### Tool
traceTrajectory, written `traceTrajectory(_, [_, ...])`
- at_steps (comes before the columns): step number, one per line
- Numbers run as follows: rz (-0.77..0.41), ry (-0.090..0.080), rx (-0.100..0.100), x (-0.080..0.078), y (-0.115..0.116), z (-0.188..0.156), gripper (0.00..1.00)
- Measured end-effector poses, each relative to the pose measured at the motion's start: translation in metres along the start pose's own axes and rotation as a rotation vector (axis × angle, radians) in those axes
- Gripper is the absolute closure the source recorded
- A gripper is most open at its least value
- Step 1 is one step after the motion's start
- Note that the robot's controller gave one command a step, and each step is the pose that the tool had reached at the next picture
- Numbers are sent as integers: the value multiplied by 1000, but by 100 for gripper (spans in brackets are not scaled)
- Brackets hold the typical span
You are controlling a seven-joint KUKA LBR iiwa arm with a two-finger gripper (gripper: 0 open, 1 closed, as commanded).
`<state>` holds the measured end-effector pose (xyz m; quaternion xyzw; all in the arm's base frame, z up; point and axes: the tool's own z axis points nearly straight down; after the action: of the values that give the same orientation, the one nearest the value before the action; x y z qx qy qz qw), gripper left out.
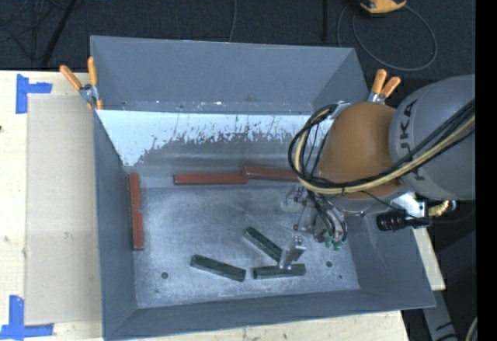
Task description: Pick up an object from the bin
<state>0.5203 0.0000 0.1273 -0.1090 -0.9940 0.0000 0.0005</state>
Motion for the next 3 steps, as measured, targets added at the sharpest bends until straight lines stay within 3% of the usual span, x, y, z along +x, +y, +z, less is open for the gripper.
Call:
traceTrajectory(1, [312, -1, -1, -23, 12, 45, 0])
traceTrajectory(2, [5, -21, -4, 47, 69, 52, 100])
traceTrajectory(3, [4, -21, -4, 47, 69, 52, 100])
